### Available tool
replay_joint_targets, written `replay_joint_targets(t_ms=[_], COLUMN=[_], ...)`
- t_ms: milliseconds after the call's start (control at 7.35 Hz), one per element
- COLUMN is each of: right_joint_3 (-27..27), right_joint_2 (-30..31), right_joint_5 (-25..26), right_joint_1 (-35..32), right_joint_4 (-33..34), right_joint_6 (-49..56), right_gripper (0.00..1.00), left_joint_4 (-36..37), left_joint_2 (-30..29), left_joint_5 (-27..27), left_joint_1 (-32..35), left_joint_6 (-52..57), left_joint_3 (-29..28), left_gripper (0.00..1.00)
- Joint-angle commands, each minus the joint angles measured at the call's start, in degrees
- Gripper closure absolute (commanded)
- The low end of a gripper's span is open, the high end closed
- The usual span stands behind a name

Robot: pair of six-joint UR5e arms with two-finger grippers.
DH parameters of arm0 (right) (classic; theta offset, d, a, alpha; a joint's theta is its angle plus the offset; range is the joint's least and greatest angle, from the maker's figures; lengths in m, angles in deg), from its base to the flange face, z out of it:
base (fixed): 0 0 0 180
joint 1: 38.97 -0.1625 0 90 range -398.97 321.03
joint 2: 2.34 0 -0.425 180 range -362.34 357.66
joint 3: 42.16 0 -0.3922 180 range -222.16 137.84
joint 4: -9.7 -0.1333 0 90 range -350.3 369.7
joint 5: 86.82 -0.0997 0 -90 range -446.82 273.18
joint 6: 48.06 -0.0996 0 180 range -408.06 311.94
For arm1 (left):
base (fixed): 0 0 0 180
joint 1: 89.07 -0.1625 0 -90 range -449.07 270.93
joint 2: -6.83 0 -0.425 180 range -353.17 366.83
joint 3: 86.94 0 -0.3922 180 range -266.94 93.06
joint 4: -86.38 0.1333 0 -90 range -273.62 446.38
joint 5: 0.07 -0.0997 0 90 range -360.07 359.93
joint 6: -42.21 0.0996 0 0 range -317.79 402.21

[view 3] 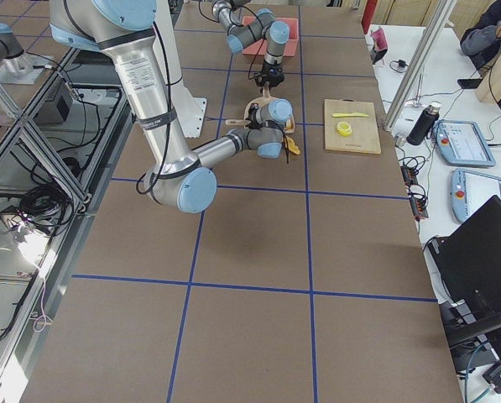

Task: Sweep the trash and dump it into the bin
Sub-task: 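Sweep the corn, potato and ginger into the dustpan with the right gripper's brush, then lift the brush back behind the ginger with the right gripper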

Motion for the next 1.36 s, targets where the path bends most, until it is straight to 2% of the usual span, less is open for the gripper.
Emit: replay_joint_targets(t_ms=[0,272,544,816,1224], right_joint_3=[0.19,0.19,-0.68,-3.14,-2.53], right_joint_2=[0.61,1.39,2.62,3.25,8.16], right_joint_5=[-0.19,-1.24,-4.66,-4.76,-3.09], right_joint_1=[-0.53,-2.18,-8.93,-13.07,-11.35], right_joint_4=[0.01,0.01,0.18,1.14,0.71], right_joint_6=[0.0,0.0,0.09,0.26,-4.72], right_gripper=[1.0,1.0,1.0,1.0,1.0], left_joint_4=[-4.1,-6.13,-7.71,-8.95,-9.31], left_joint_2=[2.11,3.17,3.78,4.49,4.49], left_joint_5=[-0.07,-0.07,-0.07,-0.59,-0.77], left_joint_1=[0.05,0.14,0.14,0.14,0.14], left_joint_6=[-2.19,-2.38,-3.61,-4.4,-4.41], left_joint_3=[0.38,0.38,0.38,0.38,0.38], left_gripper=[1.0,1.0,1.0,1.0,1.0])
